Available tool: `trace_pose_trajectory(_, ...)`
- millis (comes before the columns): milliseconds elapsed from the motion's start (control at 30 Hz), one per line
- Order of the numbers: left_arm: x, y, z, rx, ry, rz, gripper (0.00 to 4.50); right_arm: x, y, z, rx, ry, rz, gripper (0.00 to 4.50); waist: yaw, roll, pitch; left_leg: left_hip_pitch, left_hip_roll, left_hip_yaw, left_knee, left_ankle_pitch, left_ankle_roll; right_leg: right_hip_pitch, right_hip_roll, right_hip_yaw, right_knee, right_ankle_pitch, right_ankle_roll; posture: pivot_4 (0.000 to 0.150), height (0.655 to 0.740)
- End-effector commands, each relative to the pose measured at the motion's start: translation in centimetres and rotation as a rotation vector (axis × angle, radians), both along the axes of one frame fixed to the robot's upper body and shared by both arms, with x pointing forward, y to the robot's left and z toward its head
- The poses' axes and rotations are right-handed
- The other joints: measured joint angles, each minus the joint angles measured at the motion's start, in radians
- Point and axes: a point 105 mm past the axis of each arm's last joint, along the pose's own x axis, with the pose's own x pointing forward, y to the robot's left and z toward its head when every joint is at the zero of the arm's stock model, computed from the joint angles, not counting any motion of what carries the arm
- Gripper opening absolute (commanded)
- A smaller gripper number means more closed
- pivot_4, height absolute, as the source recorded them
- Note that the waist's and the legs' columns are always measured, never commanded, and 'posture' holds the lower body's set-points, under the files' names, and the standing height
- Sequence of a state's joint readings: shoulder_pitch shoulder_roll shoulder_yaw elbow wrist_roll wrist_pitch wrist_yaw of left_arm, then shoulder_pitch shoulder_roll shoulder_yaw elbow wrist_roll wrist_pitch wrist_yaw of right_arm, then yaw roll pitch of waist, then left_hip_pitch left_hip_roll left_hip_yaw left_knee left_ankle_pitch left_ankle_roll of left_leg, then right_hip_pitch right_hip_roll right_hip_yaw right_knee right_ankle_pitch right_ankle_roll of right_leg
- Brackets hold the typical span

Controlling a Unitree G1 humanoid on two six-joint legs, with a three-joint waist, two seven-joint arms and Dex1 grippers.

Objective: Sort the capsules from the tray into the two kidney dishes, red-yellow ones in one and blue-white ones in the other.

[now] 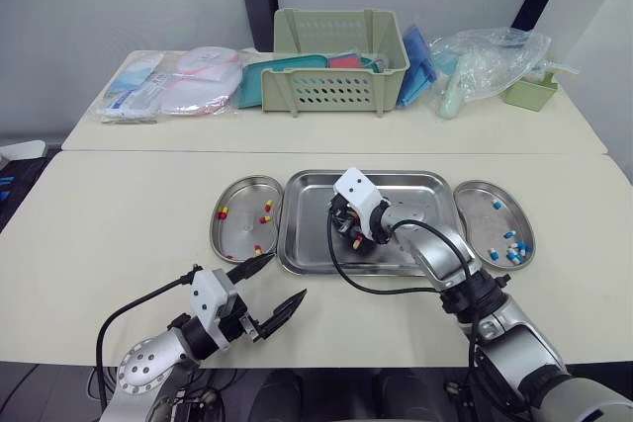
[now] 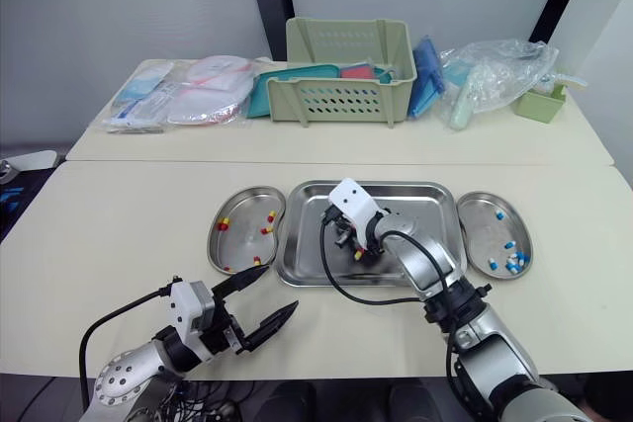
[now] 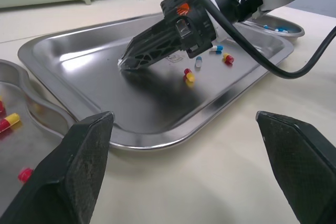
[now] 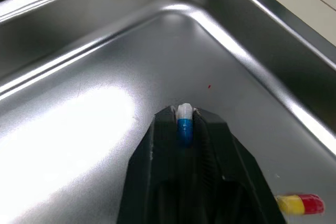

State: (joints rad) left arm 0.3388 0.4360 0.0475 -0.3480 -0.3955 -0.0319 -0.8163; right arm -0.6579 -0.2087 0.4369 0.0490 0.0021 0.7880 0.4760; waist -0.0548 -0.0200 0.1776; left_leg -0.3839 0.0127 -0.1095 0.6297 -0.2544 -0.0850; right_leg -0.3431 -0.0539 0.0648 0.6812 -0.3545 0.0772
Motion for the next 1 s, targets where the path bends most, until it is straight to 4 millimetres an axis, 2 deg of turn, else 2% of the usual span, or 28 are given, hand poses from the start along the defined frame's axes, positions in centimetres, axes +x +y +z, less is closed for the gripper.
trace_pose_trajectory(33,0.0,-0.2,0.7,-0.002,-0.043,-0.009,4.5,-0.4,0.7,0.4,-0.029,-0.044,0.063,0.03,0.0,0.0,0.0,0.0,0.0,0.0,0.0,0.0,0.0,0.0,0.0,0.0,0.0,0.0,0.0,0.15,0.74)
trace_pose_trajectory(200,0.0,0.0,0.8,0.001,-0.046,-0.013,4.5,-0.8,1.4,2.3,-0.015,-0.111,0.126,0.03,0.0,0.0,0.0,0.0,0.0,0.0,0.0,0.0,0.0,0.0,0.0,0.0,0.0,0.0,0.0,0.15,0.74)
trace_pose_trajectory(333,0.1,0.1,1.4,0.006,-0.068,-0.041,4.5,-2.3,0.8,5.4,0.062,-0.156,0.18,0.03,0.001,0.001,0.001,-0.002,0.0,0.0,0.0,0.0,0.0,-0.001,0.0,0.0,0.0,0.0,0.0,0.15,0.74)
trace_pose_trajectory(500,-0.3,-0.3,1.8,0.023,-0.091,-0.135,4.5,-4.7,-2.3,7.8,0.143,-0.152,0.191,0.03,0.009,0.001,0.001,-0.004,0.0,-0.001,0.0,0.0,0.0,-0.002,0.0,-0.001,-0.001,0.0,0.0,0.15,0.74)
trace_pose_trajectory(600,-0.3,-0.3,2.3,0.015,-0.107,-0.181,4.5,-6.1,-5.3,8.4,0.173,-0.126,0.151,0.03,0.014,0.002,0.001,-0.006,0.0,-0.001,0.0,0.0,0.0,-0.003,0.0,-0.002,-0.001,0.0,0.0,0.15,0.74)
trace_pose_trajectory(700,-0.4,-0.3,2.5,0.013,-0.124,-0.227,4.5,-7.5,-9.2,8.7,0.201,-0.104,0.075,0.03,0.021,0.002,0.001,-0.007,0.0,-0.001,0.0,0.0,0.0,-0.004,0.0,-0.002,-0.001,0.0,0.0,0.15,0.74)
trace_pose_trajectory(867,-0.4,-0.7,2.5,0.01,-0.143,-0.285,4.5,-9.2,-16.9,7.3,0.154,-0.089,-0.173,0.03,0.026,0.002,0.001,-0.009,0.0,0.0,0.0,0.0,0.0,-0.005,0.0,-0.002,-0.002,0.0,0.0,0.15,0.74)
trace_pose_trajectory(1000,-0.6,-1.0,2.5,0.0,-0.147,-0.321,4.5,-9.9,-20.8,6.1,0.112,-0.071,-0.32,0.03,0.019,0.002,0.001,-0.008,0.0,0.001,0.001,0.0,0.0,-0.005,0.0,-0.001,-0.001,0.0,0.0,0.15,0.74)
